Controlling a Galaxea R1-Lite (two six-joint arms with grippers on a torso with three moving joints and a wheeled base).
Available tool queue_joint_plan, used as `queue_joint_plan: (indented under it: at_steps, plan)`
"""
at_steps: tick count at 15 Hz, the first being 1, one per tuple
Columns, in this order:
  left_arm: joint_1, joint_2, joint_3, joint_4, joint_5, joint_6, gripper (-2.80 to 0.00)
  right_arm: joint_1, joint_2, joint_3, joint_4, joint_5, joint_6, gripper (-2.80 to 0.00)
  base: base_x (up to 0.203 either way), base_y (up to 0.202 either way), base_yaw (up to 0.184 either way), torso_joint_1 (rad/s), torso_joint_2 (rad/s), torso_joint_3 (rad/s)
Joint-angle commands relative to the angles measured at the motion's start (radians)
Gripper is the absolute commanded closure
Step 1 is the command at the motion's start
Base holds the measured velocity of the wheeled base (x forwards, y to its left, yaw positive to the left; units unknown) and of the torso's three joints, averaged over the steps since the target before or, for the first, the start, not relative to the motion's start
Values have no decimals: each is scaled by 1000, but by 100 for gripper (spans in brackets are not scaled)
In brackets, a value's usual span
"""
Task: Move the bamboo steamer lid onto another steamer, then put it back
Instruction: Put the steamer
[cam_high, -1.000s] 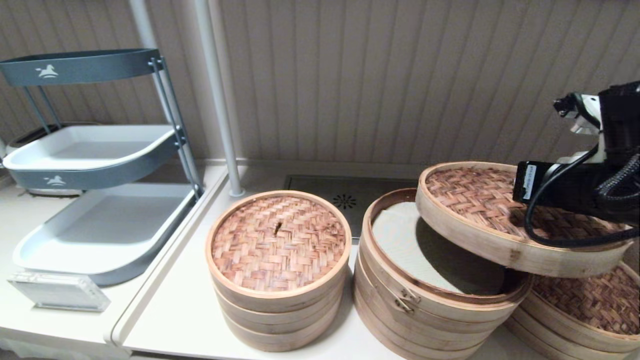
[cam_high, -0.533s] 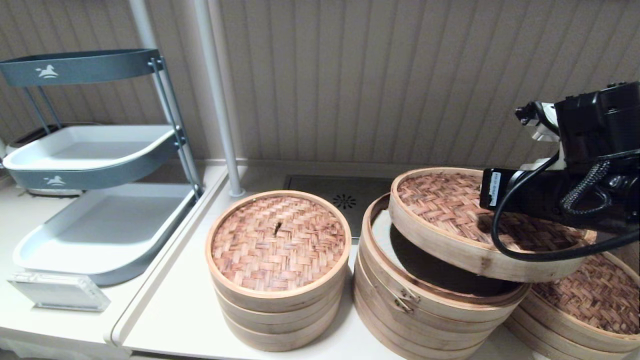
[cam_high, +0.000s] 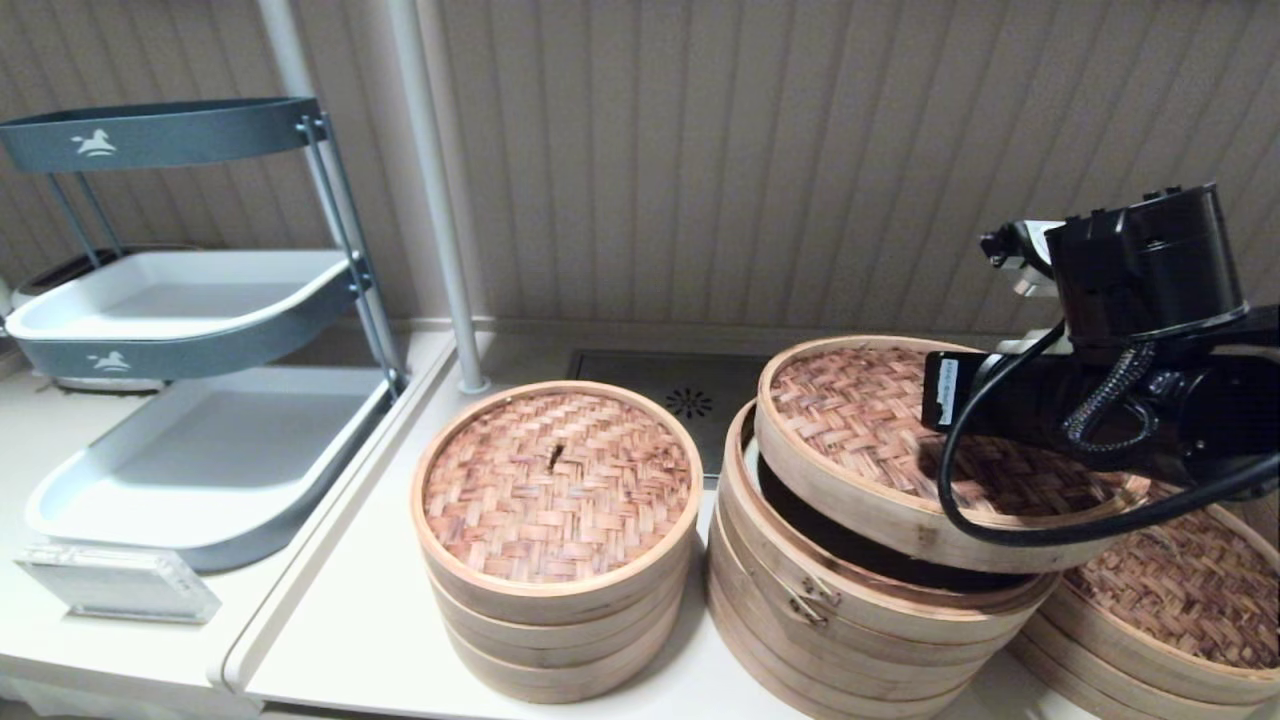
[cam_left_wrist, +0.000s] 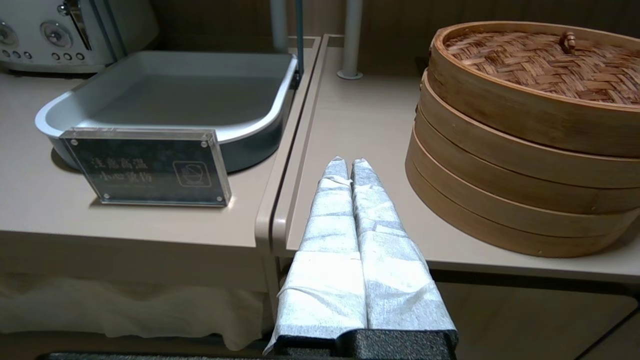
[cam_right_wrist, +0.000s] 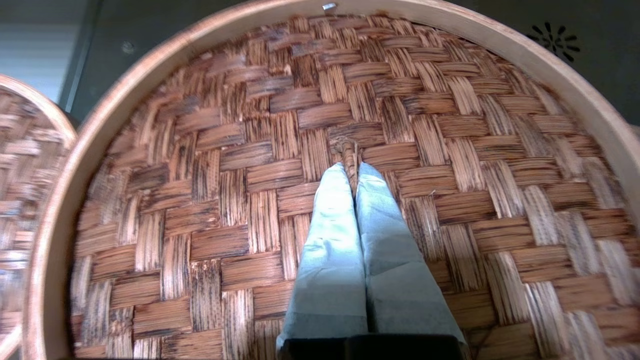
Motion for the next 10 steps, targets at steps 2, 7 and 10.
queue_joint_plan:
  at_steps: [2,7,10]
  plan:
    - [1,-2,25,-1,1,0,0,17,7,2,1,-2,0,0,0,0,0,0,0,0]
    - [0,-2,25,-1,1,0,0,35,-1,20,1,-2,0,0,0,0,0,0,0,0]
    - [2,-3,25,-1,1,0,0,48,-8,38,1,-2,0,0,0,0,0,0,0,0]
